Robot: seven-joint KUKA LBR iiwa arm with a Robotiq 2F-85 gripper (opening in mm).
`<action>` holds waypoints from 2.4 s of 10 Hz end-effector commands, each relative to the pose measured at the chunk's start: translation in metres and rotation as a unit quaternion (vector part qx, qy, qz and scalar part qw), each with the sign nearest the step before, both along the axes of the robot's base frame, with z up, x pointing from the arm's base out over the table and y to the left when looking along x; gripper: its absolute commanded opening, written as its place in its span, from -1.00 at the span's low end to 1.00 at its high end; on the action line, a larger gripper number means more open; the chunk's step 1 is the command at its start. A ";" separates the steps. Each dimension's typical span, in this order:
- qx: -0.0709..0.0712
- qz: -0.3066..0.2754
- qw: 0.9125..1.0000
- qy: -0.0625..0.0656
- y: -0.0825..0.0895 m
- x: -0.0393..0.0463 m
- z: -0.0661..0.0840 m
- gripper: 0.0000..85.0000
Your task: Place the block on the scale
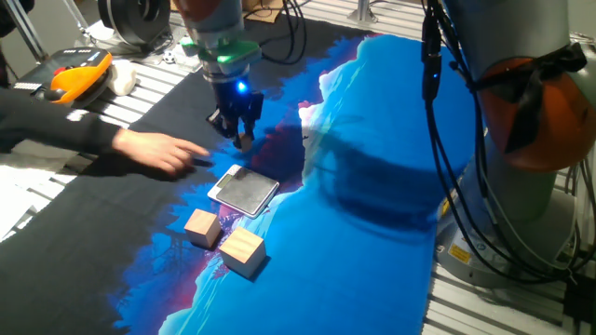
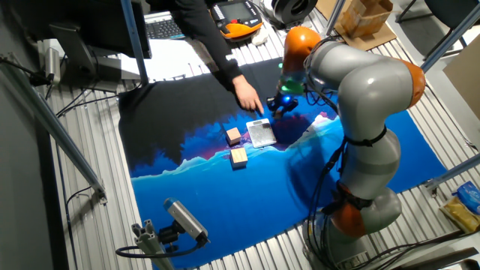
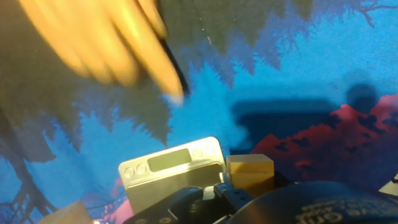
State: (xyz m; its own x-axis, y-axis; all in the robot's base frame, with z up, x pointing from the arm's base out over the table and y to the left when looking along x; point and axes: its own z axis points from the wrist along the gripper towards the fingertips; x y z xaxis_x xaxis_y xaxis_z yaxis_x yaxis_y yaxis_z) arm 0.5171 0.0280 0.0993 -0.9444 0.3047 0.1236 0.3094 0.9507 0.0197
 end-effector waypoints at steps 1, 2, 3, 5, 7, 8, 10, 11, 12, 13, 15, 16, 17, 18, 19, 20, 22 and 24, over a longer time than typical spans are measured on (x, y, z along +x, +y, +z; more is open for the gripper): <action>-0.006 -0.004 1.000 -0.002 0.001 -0.0006 0.001 -1.00; -0.011 -0.010 1.000 -0.006 0.003 -0.0012 0.001 -1.00; -0.013 -0.002 1.000 -0.010 0.001 -0.0011 0.003 -1.00; -0.005 -0.002 1.000 -0.003 -0.004 -0.0041 0.008 -1.00; 0.010 -0.019 1.000 0.006 -0.002 -0.0070 0.008 -1.00; 0.010 -0.026 1.000 0.007 -0.001 -0.0078 0.008 -1.00; 0.010 -0.025 1.000 0.003 -0.001 -0.0069 0.007 -1.00; 0.019 -0.022 1.000 -0.001 0.000 -0.0071 0.007 -1.00; 0.014 -0.027 1.000 -0.009 0.004 -0.0093 0.005 -1.00; 0.016 -0.043 0.999 -0.021 0.010 -0.0146 0.002 -1.00; -0.005 -0.077 0.996 -0.039 0.034 -0.0318 -0.011 -1.00; -0.002 -0.094 0.995 -0.044 0.041 -0.0374 -0.018 -1.00; -0.010 -0.100 0.994 -0.049 0.046 -0.0403 -0.022 -1.00; -0.013 -0.105 0.993 -0.050 0.046 -0.0391 -0.024 -1.00; 0.003 -0.114 0.992 -0.049 0.047 -0.0372 -0.025 -1.00; 0.008 -0.123 0.991 -0.048 0.049 -0.0365 -0.026 -1.00; 0.012 -0.141 0.989 -0.051 0.056 -0.0373 -0.031 -1.00; 0.020 -0.151 0.987 -0.049 0.060 -0.0350 -0.036 -1.00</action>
